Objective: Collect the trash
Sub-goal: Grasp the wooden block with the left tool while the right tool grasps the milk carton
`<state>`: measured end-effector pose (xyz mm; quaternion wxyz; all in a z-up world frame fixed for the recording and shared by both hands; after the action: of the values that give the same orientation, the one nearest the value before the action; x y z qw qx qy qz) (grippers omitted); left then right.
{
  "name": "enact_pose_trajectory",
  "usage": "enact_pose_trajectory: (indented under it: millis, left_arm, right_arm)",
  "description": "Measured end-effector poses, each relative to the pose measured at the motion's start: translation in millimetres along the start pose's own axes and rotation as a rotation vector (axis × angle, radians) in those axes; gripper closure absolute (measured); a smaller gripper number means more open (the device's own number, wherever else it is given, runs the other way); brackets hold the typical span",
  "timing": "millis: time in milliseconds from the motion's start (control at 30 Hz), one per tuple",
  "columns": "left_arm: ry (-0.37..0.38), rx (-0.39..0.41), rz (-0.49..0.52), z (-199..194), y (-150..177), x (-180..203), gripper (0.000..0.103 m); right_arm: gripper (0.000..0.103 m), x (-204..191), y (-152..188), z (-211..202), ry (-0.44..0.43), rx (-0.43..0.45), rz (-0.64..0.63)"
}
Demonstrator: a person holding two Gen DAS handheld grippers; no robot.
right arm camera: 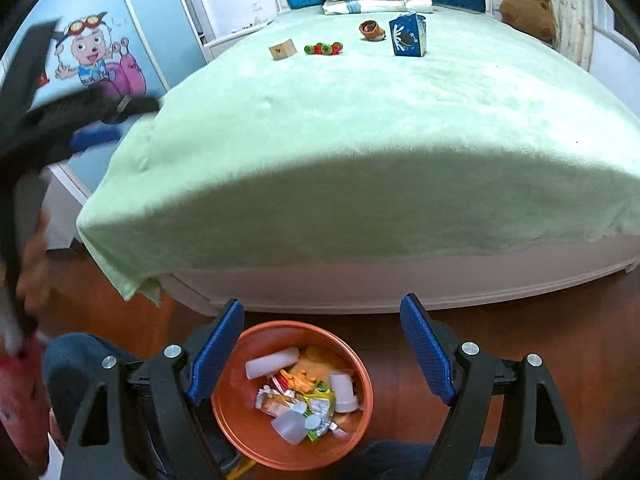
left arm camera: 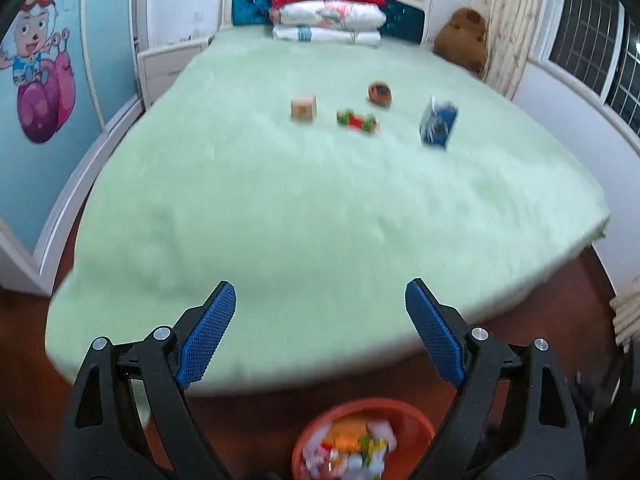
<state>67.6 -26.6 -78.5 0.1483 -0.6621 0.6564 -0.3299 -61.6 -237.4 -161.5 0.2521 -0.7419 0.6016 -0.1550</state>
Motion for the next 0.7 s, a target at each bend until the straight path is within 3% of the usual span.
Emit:
enact_pose_trajectory:
  millis: [200,400,533,700]
  left_arm:
    - [0.013,0.080,-0.015,67.7,-80.4,7.0,0.018]
    - [-0.006,0.083,-0.007,156.8,-143.0,8.9,0.018]
    - [-0.056,0.058,-0.025,208.6,-173.6,6.3,0.018]
    - [-0.067,0.005,-0.067,245.5,-196.7,3.9,0.019]
  right_arm:
    - [0.024,5.6,-9.6,-6.9,0.006,0.035,0.011]
    - [0.024,15.0,-15.0,-4.6,0.022,0.035,0.005]
    - [0.024,25.9,-17.8,-2.0,0.016,0.026,0.029]
    - [0.024,35.0,-18.6,0.5,0.019,0.017,0.045]
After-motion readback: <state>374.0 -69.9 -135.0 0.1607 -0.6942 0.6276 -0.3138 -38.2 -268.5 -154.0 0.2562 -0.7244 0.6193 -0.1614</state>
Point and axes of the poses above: each gripper's, at about its wrist camera, not at the fingertips, and z roughly the way its jaws point, x to its right, y to its underside, the point moved 2 cm from there along z, roughly the way its jaws point, and after that the axes turned 11 degrees about -z, right-handed, at the moved point
